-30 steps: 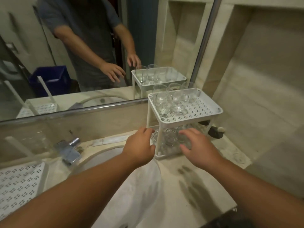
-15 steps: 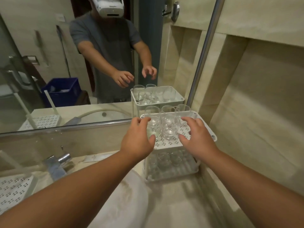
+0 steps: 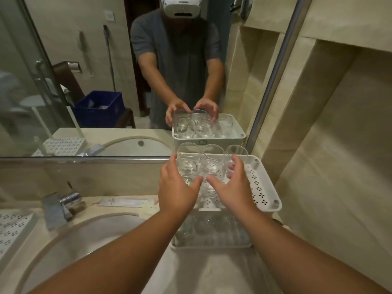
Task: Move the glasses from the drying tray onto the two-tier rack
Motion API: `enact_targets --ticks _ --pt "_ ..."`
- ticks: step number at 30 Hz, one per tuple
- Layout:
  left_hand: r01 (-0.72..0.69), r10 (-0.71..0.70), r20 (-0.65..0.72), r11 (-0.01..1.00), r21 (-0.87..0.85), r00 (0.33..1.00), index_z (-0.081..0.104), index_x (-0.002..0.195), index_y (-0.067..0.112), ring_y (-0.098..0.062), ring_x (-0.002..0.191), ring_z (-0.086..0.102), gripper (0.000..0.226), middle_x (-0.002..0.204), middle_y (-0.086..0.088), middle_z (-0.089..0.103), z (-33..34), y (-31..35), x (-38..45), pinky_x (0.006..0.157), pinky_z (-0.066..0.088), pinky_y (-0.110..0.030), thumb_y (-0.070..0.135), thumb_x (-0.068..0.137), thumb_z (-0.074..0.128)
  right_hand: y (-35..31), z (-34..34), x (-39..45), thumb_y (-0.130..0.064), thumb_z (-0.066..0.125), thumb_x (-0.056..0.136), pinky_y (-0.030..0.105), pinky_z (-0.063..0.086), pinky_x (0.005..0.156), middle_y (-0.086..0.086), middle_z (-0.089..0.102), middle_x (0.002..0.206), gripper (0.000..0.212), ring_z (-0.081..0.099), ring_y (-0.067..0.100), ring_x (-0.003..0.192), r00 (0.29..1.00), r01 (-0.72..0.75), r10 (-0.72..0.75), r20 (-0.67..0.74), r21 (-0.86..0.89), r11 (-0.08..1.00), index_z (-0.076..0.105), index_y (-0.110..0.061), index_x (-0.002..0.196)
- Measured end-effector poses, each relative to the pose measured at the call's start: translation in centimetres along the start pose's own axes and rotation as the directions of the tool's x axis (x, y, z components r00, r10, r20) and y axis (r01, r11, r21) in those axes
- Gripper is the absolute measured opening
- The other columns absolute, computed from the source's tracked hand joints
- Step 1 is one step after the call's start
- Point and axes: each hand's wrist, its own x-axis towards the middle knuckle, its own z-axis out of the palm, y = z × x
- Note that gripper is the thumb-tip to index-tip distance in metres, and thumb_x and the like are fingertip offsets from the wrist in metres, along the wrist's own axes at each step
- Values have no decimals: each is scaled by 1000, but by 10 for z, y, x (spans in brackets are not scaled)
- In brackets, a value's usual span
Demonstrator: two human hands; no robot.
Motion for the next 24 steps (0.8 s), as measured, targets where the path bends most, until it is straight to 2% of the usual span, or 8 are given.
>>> enact_targets --ticks 5,9,11,13,16,18,21,24 --pt "46 -40 -78 996 76 996 21 150 34 -22 130 49 90 148 0 42 9 0 -2 88 51 -41 54 79 74 3 12 -3 -66 75 68 29 42 91 -11 44 145 100 49 11 124 1000 -22 22 -4 35 999 17 -41 146" --pt "20 -11 -93 995 93 996 22 149 36 -21 127 51 87 146 2 43 11 -3 -4 86 52 -42 55 81 72 5 15 -4 -69 70 72 25 42 86 -13 48 143 87 52 10 123 1000 2 -2 -6 -47 999 23 -44 140" --pt "-13 25 -103 994 112 994 23 149 37 -22 129 49 83 147 1 41 11 -3 -5 93 51 -46 53 83 70 5 15 -4 -70 69 72 24 41 86 -13 49 142 85 53 9 121 1000 15 -16 -16 -61 998 25 -43 140" --pt "-60 82 -118 982 181 990 26 147 38 -25 138 39 77 152 -3 37 12 -1 -8 105 42 -52 50 85 69 5 15 -5 -69 69 72 23 40 85 -13 50 140 85 53 9 120 1000 17 -18 -20 -61 998 28 -41 141" --pt "-182 218 -107 945 273 970 36 141 39 -31 151 16 65 157 -8 30 10 1 -13 116 22 -60 38 86 70 4 12 -6 -65 70 74 25 43 88 -12 50 138 84 53 9 117 1000 18 -19 -17 -71 997 32 -36 144" --pt "-308 342 -86 912 273 936 50 132 33 -33 151 15 55 150 -10 38 7 -1 -19 117 16 -63 27 83 74 2 10 -6 -60 73 76 27 45 90 -10 51 137 81 53 10 117 1000 7 -8 -13 -67 998 36 -34 144" --pt "-511 540 -58 822 251 840 67 115 19 -37 142 33 39 131 -14 53 3 -4 -25 115 27 -62 11 78 76 0 7 -5 -52 77 75 28 45 91 -9 53 135 78 53 12 117 1000 -15 14 -22 -64 998 40 -32 141" --pt "-637 644 -18 761 123 765 70 109 8 -30 124 50 32 120 -16 58 2 2 -28 107 42 -42 0 79 73 1 1 -6 -47 78 76 31 45 93 -8 52 136 76 52 14 120 999 -34 32 -23 -89 995 40 -32 140"
